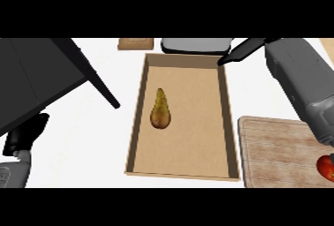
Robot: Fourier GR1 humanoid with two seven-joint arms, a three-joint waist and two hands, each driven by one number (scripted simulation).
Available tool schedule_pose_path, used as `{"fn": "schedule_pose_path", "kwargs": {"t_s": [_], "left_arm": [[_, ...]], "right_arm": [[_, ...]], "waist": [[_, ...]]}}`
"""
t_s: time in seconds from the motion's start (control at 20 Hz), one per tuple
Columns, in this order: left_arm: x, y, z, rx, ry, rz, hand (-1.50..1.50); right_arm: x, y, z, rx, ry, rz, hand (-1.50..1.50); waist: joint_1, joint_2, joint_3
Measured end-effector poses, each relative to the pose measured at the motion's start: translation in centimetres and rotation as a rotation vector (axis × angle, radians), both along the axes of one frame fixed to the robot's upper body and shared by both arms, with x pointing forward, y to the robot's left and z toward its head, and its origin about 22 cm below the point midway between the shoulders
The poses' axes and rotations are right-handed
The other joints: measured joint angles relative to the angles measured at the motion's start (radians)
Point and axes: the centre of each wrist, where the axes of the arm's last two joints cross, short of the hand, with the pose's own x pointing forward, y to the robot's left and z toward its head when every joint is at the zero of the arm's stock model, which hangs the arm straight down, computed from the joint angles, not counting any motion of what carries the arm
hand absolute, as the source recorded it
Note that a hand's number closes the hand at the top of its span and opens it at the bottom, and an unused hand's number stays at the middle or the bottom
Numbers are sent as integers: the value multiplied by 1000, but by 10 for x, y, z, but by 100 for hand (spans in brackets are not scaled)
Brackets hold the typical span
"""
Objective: Pick the pear from the cutting board and place it in the cardboard box
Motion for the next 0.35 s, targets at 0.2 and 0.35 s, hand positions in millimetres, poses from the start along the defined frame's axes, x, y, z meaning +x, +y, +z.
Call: {"fn": "schedule_pose_path", "kwargs": {"t_s": [0.2,0.35], "left_arm": [[3,-4,2,1,-10,-13,0],[5,-3,5,5,-12,-15,0]], "right_arm": [[-4,-49,7,-21,-11,-34,-150],[-9,-77,12,-74,-8,-56,-150]], "waist": [[13,7,2],[20,11,2]]}}
